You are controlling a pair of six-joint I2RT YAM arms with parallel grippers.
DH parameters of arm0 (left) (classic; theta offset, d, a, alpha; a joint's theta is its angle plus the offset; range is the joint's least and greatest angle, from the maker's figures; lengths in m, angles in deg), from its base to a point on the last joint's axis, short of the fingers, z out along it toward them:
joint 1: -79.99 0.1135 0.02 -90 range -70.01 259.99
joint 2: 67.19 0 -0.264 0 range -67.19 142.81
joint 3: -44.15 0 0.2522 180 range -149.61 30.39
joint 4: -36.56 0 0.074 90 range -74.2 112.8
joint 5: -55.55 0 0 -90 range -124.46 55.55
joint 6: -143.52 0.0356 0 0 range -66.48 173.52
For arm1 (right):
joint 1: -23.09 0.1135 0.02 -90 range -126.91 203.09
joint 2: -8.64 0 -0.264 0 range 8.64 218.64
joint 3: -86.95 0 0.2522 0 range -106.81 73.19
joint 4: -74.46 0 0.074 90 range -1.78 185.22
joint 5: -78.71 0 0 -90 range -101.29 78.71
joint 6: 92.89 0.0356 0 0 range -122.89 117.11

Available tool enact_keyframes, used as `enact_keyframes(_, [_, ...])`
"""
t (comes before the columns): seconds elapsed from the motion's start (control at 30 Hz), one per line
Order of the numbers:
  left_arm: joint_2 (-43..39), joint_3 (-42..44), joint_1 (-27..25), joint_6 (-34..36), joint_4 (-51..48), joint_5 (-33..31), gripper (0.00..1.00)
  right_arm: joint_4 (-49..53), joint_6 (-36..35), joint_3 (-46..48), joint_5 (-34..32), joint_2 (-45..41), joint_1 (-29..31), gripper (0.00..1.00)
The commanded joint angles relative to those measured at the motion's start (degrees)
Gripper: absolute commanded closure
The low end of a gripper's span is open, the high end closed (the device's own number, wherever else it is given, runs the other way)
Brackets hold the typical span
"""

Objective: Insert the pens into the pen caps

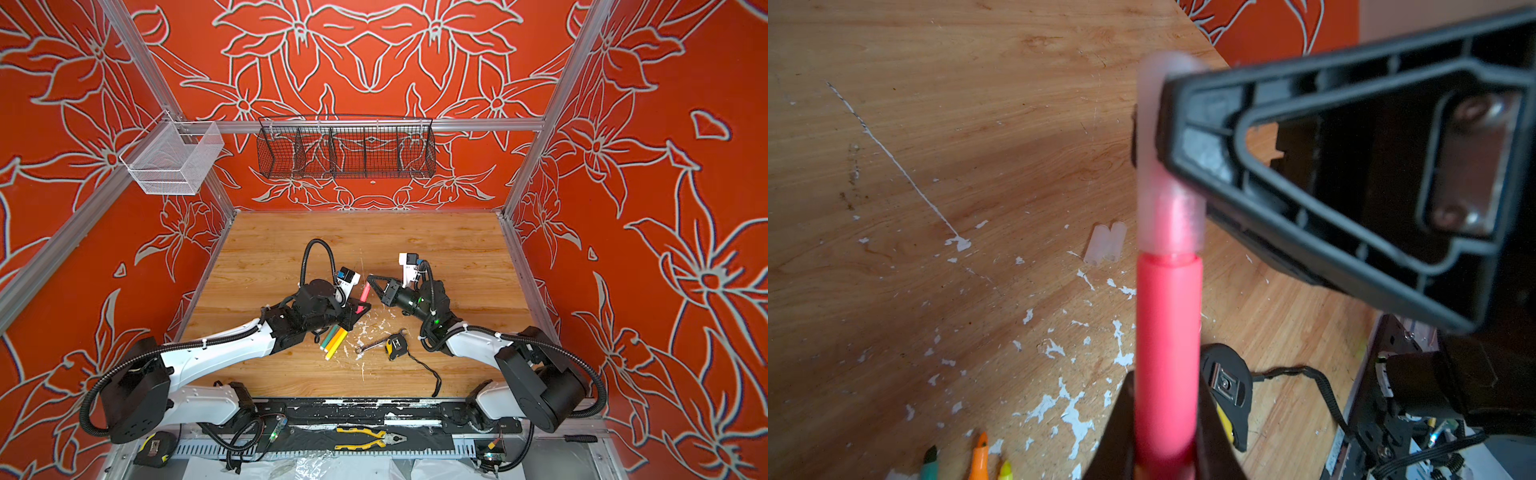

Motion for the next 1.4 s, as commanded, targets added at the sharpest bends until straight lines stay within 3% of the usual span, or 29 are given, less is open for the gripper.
enact_keyframes(0.0, [-0.5,-1.7,0.7,0.3,4.1,-1.3,1.0,4.3,-0.2,-0.8,2.7,-1.2,0.6,0.65])
enact_keyframes(0.13, [0.0,-2.0,0.6,1.3,4.5,0.9,1.0,8.5,-0.4,0.0,0.8,-4.3,-1.2,0.5])
enact_keyframes(0.33, [1.4,-3.3,0.4,2.3,3.8,3.1,1.0,9.5,1.2,1.4,2.8,-9.4,-6.4,0.41])
enact_keyframes(0.57, [3.0,-4.8,-0.1,3.3,2.4,3.4,1.0,13.4,-2.8,2.1,2.0,-18.9,-7.0,0.34])
enact_keyframes(0.9, [5.0,-8.1,-5.4,8.0,-0.5,0.8,1.0,25.2,-7.8,1.3,-4.3,-28.9,-7.0,0.47])
enact_keyframes(1.07, [4.5,-7.8,-5.9,8.4,-0.3,0.6,1.0,27.8,-8.1,0.4,-5.2,-28.2,-7.0,0.49])
enact_keyframes(1.37, [4.7,-8.2,-6.6,9.1,-0.6,0.3,1.0,25.4,-8.0,-1.5,-0.4,-24.0,-7.0,0.57])
